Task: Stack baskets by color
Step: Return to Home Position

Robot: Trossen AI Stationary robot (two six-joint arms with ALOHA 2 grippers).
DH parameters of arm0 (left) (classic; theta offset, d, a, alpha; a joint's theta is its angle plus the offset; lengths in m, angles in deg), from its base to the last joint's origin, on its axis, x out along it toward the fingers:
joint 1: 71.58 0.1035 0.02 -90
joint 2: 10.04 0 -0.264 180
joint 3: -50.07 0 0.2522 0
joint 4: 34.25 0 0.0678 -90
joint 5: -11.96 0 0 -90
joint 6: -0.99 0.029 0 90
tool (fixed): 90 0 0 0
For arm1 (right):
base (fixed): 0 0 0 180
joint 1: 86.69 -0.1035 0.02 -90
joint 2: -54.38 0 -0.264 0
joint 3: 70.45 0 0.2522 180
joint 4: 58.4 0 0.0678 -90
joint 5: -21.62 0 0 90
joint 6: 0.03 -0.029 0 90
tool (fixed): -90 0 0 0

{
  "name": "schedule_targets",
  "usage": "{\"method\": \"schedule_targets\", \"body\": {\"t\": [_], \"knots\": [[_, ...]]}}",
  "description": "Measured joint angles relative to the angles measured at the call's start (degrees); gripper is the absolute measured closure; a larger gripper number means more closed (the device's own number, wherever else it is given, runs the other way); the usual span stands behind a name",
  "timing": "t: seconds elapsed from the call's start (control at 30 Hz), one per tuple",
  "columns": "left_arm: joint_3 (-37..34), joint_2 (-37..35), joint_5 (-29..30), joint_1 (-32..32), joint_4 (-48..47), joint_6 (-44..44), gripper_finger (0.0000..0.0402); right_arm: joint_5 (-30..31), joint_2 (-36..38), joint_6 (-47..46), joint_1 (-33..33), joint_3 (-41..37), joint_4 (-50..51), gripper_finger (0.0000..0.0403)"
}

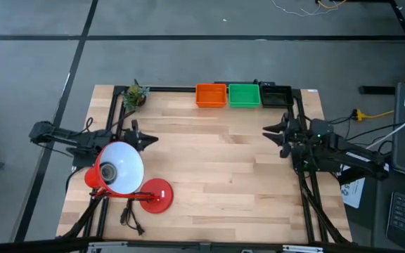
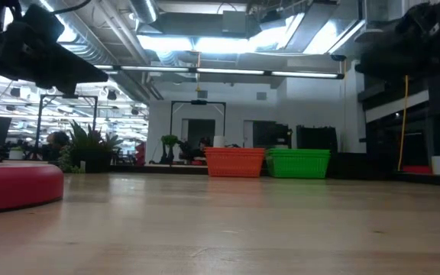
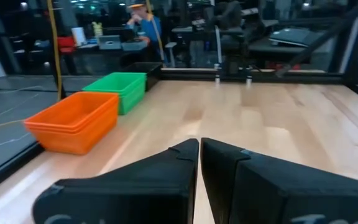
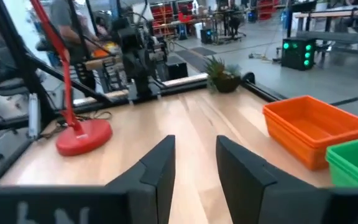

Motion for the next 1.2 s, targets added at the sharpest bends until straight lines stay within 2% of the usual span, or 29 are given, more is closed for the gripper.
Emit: {"method": "schedule_targets", "body": {"t": [0.3, 0.4, 0.5, 0.73, 0.93, 1.2], "knots": [[0.0, 0.07, 0.04, 4.93, -0.33, -0.04, 0.039, 10.45, 0.11, 5.56, -3.8, -6.76, -8.85, 0.0286], [0.0, 0.07, 0.06, 5.51, -0.66, -0.01, 0.039, 11.49, 0.13, 9.25, -5.19, -9.21, -14.73, 0.0286], [0.0, 0.07, 0.07, 5.51, -0.66, 0.02, 0.039, 13.66, 0.1, 11.11, -6.51, -9.91, -15.13, 0.0286], [0.0, 0.07, 0.07, 5.51, -0.63, 0.03, 0.039, 13.4, -0.05, 12.37, -9.35, -9.89, -11.9, 0.0294], [0.0, 0.07, 0.07, 5.51, -0.64, 0.03, 0.039, 7.61, -0.18, 12.35, -10.57, -9.87, -11.05, 0.03], [0.0, 0.05, 0.07, 5.51, -0.63, 0.01, 0.039, 7.65, -0.19, 12.22, -11.05, -9.84, -11.06, 0.0298]]}}
